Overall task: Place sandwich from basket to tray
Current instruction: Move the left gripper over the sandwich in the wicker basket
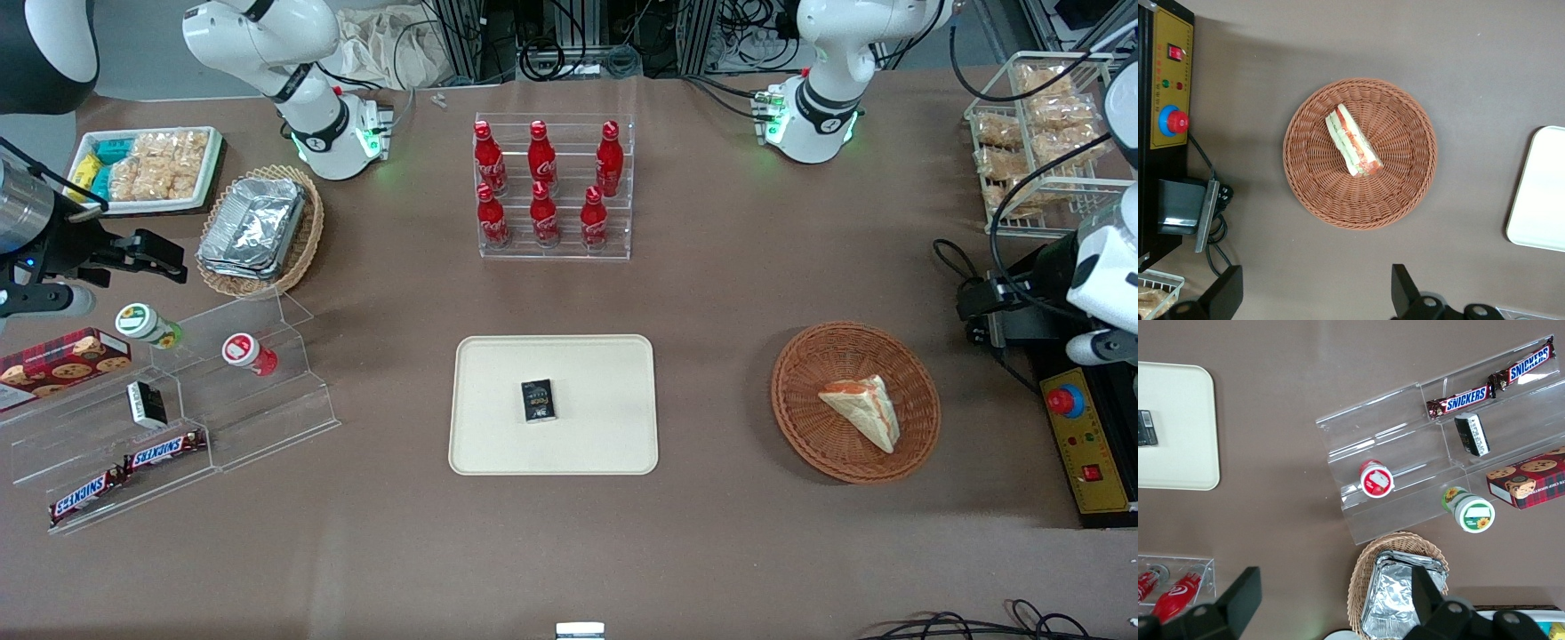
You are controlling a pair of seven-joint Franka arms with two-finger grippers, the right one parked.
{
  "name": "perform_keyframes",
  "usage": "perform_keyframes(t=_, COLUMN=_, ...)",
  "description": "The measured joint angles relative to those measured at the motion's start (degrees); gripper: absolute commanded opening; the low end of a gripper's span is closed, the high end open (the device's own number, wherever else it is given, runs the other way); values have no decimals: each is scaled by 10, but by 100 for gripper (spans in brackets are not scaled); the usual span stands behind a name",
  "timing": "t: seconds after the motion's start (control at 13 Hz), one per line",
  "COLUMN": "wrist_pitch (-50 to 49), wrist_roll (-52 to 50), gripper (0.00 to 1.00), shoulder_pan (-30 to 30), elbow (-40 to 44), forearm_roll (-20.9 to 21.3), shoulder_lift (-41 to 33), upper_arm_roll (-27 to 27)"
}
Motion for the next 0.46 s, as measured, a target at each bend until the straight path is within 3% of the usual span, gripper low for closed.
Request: perform_keyframes(t=0.46, wrist_pitch=31, wrist_roll=-14, gripper=100, shoulder_pan=13, elbow=-32, forearm_roll=0, shoulder_lift=59, upper_arm_roll=2)
